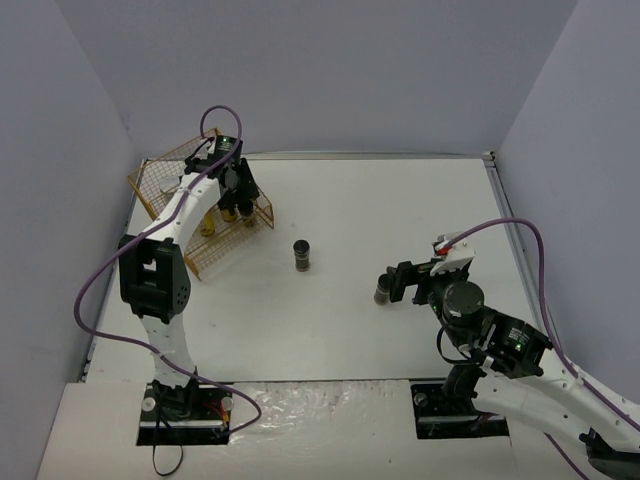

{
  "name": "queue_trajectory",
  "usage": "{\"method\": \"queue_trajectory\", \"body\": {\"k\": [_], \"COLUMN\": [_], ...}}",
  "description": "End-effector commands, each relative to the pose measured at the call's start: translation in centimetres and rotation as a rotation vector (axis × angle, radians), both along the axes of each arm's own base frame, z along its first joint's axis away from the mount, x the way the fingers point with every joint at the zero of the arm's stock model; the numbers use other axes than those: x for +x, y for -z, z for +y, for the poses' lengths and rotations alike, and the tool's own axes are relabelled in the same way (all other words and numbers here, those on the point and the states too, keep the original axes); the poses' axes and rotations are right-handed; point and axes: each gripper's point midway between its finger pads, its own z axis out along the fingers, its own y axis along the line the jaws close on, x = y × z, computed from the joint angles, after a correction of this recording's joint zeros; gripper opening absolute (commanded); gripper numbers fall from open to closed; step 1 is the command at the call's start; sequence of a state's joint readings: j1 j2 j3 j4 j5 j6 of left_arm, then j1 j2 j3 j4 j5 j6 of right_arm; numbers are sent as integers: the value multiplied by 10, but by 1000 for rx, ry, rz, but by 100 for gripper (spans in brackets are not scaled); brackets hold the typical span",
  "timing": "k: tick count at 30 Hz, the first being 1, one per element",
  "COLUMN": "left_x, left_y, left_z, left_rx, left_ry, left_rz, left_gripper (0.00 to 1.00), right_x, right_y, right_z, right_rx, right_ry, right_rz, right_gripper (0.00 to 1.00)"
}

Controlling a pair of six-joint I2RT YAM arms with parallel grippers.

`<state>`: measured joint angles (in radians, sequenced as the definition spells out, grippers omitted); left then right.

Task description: Organize the condiment bottles

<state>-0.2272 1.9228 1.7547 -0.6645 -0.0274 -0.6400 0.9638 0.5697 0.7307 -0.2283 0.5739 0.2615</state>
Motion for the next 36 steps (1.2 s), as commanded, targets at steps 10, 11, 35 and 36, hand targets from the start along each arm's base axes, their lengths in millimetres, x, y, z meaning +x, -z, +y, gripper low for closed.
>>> {"method": "queue_trajectory", "body": {"k": [10, 11, 35, 36], "left_x": [4, 2, -116, -114], "left_y": [-49, -53, -49, -46], "left_z": [1, 2, -143, -146], "left_rx": [-21, -18, -38, -27], "left_ry": [-6, -4, 656, 654], "left_rz": [-127, -132, -179, -173], "left_gripper": [72, 75, 96, 96], "right_x": [5, 5, 3, 3], "right_y": [-13, -13, -18, -19], "right_z": [5, 5, 0, -1], "right_rx": [57, 56, 78, 82], "right_ry": [13, 13, 28, 29], "right_rz": [-37, -36, -53, -55], "right_gripper": [100, 100, 100, 100]}}
